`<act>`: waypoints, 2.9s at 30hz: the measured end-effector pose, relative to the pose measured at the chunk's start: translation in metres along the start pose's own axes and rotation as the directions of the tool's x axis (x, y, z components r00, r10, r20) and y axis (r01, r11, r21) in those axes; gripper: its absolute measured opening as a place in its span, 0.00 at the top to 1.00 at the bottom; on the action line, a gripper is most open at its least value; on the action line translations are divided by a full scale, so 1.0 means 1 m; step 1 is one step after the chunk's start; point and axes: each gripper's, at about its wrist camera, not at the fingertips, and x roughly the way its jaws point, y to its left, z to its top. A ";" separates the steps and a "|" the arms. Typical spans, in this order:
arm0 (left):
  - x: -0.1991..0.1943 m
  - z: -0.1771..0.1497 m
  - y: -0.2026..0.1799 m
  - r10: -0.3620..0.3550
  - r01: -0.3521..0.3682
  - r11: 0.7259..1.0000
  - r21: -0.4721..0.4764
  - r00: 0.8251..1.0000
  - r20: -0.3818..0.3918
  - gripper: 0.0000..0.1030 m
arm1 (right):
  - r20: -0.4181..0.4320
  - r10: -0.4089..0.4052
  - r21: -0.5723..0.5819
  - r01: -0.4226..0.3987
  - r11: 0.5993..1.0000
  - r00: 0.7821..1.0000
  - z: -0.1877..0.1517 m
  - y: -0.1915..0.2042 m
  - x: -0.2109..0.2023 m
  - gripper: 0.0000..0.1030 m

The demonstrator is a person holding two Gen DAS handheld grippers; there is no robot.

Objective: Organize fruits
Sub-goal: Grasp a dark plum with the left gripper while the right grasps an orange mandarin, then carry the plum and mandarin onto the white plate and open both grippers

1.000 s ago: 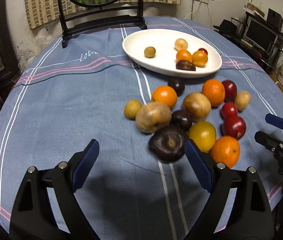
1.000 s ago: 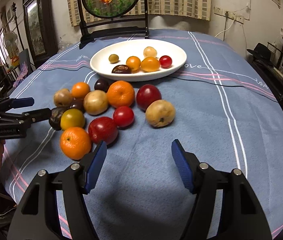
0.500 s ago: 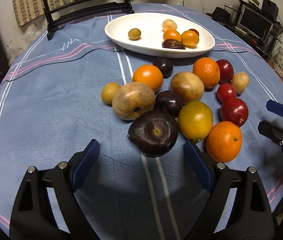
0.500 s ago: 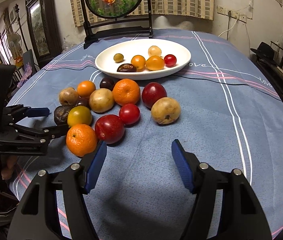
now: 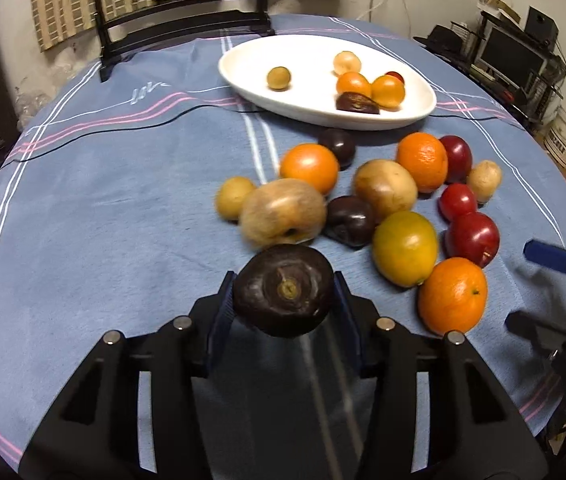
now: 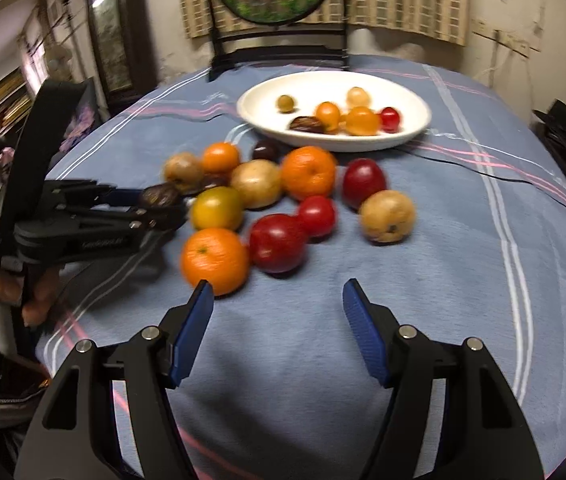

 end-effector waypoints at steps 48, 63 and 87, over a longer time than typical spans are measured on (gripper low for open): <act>-0.024 -0.002 0.035 0.018 -0.015 0.997 -0.072 0.999 0.050 0.54 | 0.064 -0.034 0.222 0.019 0.975 0.997 0.013 -0.049 -0.007 0.57; -0.006 0.104 0.009 -0.006 0.012 0.999 -0.045 0.993 0.116 0.53 | 0.240 -0.139 0.310 0.060 0.949 0.961 0.094 -0.111 -0.009 0.57; 0.089 0.167 0.008 -0.010 0.012 0.996 -0.090 1.000 0.024 0.44 | 0.044 -0.070 0.289 0.054 0.956 0.997 0.189 -0.121 0.126 0.47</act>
